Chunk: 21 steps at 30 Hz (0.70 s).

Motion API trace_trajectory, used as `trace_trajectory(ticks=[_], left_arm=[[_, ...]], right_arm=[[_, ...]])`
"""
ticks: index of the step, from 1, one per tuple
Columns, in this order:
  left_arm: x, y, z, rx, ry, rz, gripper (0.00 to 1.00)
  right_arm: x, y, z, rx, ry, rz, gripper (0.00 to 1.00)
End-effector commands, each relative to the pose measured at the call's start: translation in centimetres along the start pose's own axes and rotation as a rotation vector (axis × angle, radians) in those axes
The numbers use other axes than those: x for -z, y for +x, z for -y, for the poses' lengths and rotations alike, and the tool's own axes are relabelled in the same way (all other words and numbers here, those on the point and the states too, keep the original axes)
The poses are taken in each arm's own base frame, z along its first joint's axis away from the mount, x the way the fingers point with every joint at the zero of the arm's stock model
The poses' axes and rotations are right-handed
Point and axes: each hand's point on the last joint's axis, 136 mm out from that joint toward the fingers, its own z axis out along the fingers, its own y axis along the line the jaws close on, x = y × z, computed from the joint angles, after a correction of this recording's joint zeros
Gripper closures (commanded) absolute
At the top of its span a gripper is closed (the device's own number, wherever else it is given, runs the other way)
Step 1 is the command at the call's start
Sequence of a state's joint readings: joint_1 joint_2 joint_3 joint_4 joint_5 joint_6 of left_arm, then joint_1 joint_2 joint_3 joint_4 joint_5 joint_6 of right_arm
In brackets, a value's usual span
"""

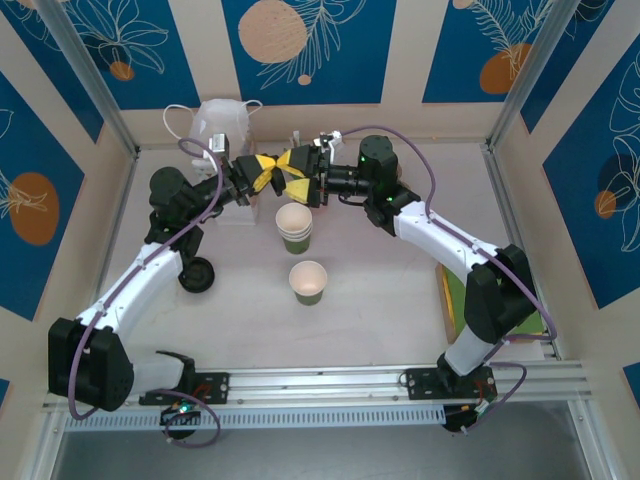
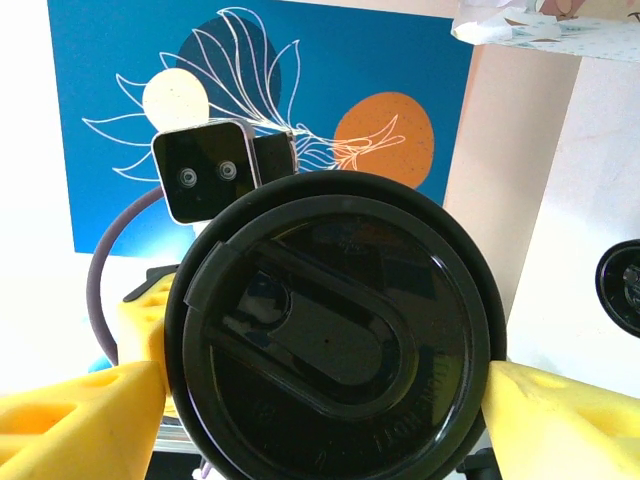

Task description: Pack the takeout coffee

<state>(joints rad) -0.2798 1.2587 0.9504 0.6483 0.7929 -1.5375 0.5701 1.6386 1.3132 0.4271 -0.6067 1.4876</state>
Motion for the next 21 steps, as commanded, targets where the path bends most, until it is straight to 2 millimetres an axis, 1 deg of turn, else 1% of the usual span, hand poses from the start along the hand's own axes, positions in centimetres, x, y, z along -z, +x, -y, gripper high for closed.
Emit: trace_trajectory(ticks=[1,5,8,9,11,14,19,21], left_arm=[[0.06,0.38,1.14,-0.038,0.037,-0.005,0.88],[0.05,0.36,1.39,-0.038,0.045,-0.005,0.88],[0.05,0.35,1.37,-0.037,0.044,-0.005,0.88],[0.03,0.37,1.36,-0.037,0.044,-0.006,0.88],[0.00,0.42,1.17,-0.031,0.042,-0.009,0.88],[-0.13,0.56,1.22,-0.032,0.046,-0.015,0.88],[-0.22,0.65,1.30,-0.031,0.052,-0.020,0.88],[-0.28,0.70,1.14,-0.027,0.050,-0.023,0.88]], right_arm=[[-0.45,0.43,-0.59,0.009,-0.019,-0.025,0.18],[-0.52,0.40,-0.62,0.011,-0.021,-0.029,0.20],[-0.68,0.34,-0.65,0.012,-0.030,-0.036,0.27],[-0.74,0.34,-0.73,0.012,-0.033,-0.040,0.27],[-0.85,0.31,-0.69,0.008,-0.032,-0.041,0.23],[-1.00,0.36,-0.74,0.010,-0.031,-0.044,0.22],[-1.22,0.28,-0.50,0.003,-0.026,-0.048,0.17],[-1.31,0.33,-0.67,0.007,-0.030,-0.051,0.16]])
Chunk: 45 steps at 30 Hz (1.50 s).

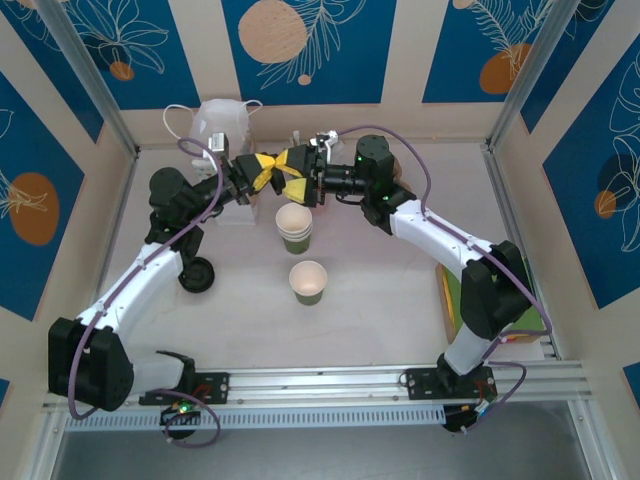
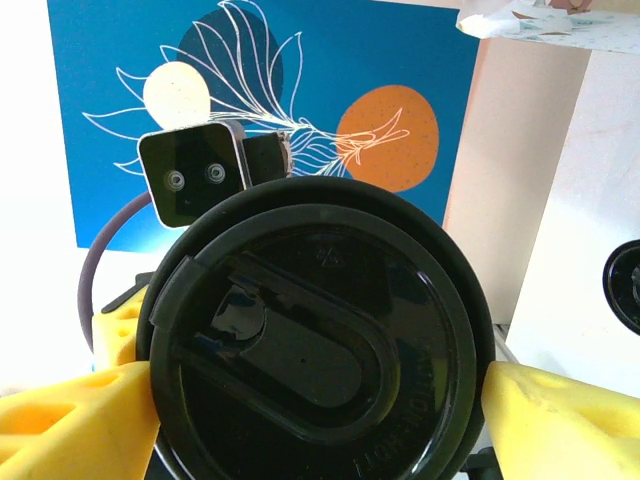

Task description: Pack the takeout coffee

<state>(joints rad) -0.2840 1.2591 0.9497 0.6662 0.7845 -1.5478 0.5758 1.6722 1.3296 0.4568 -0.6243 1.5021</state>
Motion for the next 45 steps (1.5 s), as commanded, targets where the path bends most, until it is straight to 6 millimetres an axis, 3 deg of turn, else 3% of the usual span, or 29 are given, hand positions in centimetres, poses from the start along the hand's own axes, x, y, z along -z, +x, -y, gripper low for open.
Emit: trace_trajectory(ticks=[1,10,16,20,23,36,45], left_arm=[[-0.2,0.7,0.8,-0.025,0.040,-0.027,0.88],[-0.2,0.8,0.3,-0.016,0.033,-0.029,0.86],[-0.2,0.8,0.2,-0.021,0.033,-0.028,0.84],[-0.2,0.7,0.1,-0.027,0.026,-0.030,0.68],[0.0,0.7,-0.1,-0.038,0.003,-0.027,0.66],[1.8,0.3,-2.4,-0.114,-0.239,0.016,0.51],[5.7,0.5,-5.7,-0.225,-0.600,0.055,0.44]], right_arm=[[-0.7,0.4,-1.0,0.014,-0.021,-0.030,0.18],[-0.3,0.2,-0.9,0.017,-0.018,-0.011,0.31],[0.0,0.0,-0.7,0.017,-0.008,-0.001,0.31],[0.3,-0.2,-0.3,0.019,0.011,0.008,0.31],[0.8,-0.4,0.1,0.017,0.030,0.025,0.31],[4.1,-1.1,2.6,0.047,0.148,0.087,0.31],[6.7,0.4,5.4,0.153,0.347,0.080,0.32]])
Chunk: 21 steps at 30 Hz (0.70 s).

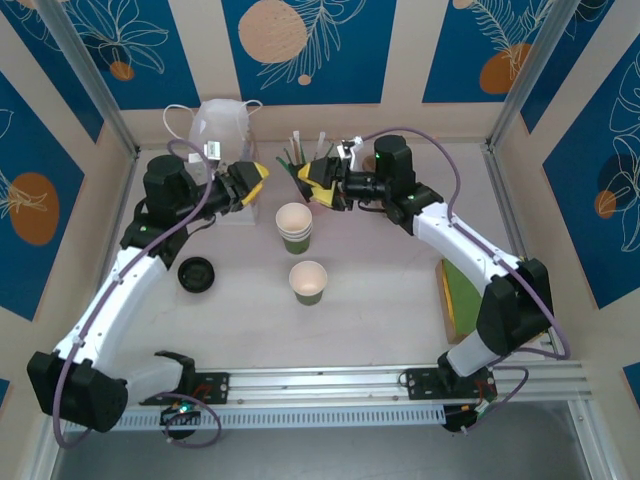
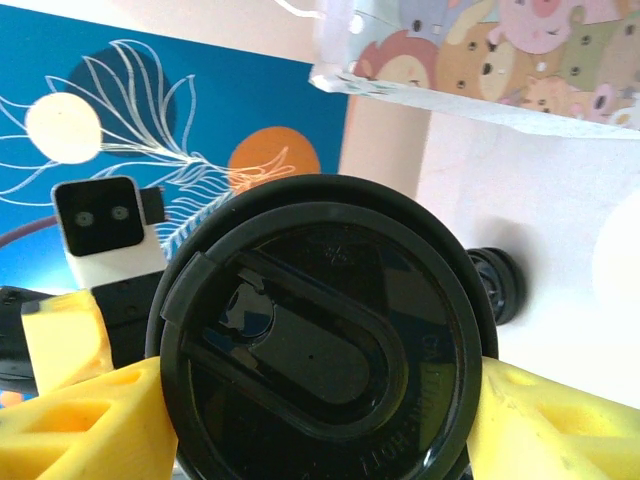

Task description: Pack the takeout coffee

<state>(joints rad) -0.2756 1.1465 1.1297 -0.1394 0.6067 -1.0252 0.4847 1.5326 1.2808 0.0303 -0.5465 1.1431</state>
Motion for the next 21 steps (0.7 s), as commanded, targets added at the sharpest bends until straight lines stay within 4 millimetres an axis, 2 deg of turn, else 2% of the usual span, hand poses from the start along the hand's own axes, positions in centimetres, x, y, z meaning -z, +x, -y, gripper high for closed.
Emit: trace_trajectory(ticks=[1,6,8,12,13,14,16,21], left_arm=[[1.6,1.0,-3.2,-0.071,-0.213,-0.004,0.42],[2.5,2.5,-5.1,-0.133,-0.364,-0.023,0.27],[2.8,3.2,-5.8,-0.161,-0.420,-0.033,0.18],[3.3,4.5,-6.7,-0.204,-0.500,-0.053,0.11],[3.4,4.9,-7.0,-0.215,-0.521,-0.059,0.03],[3.6,5.3,-7.4,-0.226,-0.545,-0.064,0.00],[3.8,5.9,-7.9,-0.238,-0.579,-0.071,0.00],[4.7,7.2,-9.5,-0.244,-0.637,-0.078,0.00]], right_arm=[[1.2,1.5,1.9,0.079,0.116,-0.024,0.32],[1.9,3.0,3.5,0.172,0.228,-0.048,0.32],[2.1,3.8,4.3,0.217,0.279,-0.062,0.31],[2.0,5.4,5.4,0.320,0.359,-0.097,0.32],[1.9,5.9,5.5,0.344,0.371,-0.109,0.32],[1.7,6.4,5.7,0.368,0.385,-0.121,0.32],[1.5,7.2,6.3,0.414,0.418,-0.144,0.36],[1.2,9.1,7.5,0.547,0.508,-0.183,0.35]])
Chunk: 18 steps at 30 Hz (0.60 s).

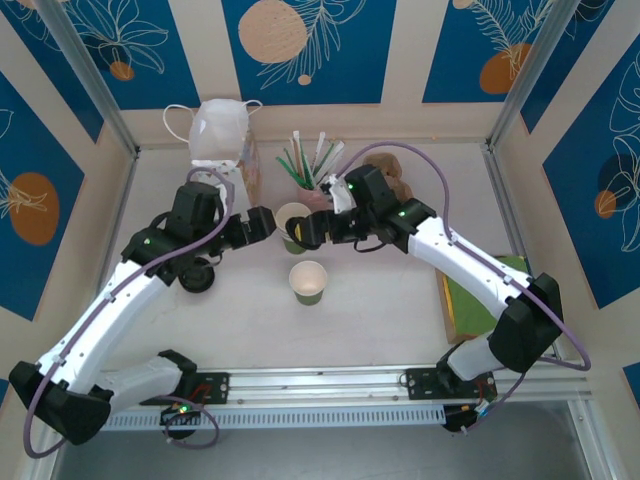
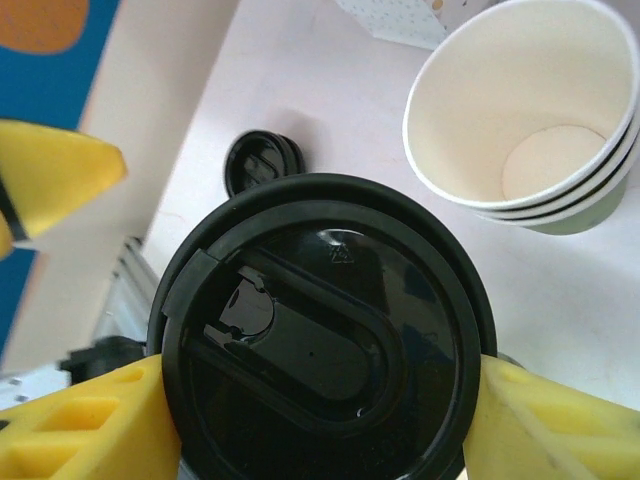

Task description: Pack the takeout coffee

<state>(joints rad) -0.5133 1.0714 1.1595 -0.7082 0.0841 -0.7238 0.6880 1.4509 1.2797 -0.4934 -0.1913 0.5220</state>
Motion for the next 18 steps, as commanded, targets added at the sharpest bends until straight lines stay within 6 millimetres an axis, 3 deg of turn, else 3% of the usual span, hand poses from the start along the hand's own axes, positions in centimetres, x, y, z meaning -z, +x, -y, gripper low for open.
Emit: trace_trajectory(ticks=[1,18], left_arm=[[0.3,1.3,-2.2,-0.010,-0.089,-0.001,0.00],[0.2,3.7,-4.8,0.007,-0.170,-0.012,0.00]], right_arm=[[0.2,1.7,1.1,0.131,0.110,-0.017,0.35],[-1.9,6.6,1.4,0.439,0.316,-0.048,0.34]])
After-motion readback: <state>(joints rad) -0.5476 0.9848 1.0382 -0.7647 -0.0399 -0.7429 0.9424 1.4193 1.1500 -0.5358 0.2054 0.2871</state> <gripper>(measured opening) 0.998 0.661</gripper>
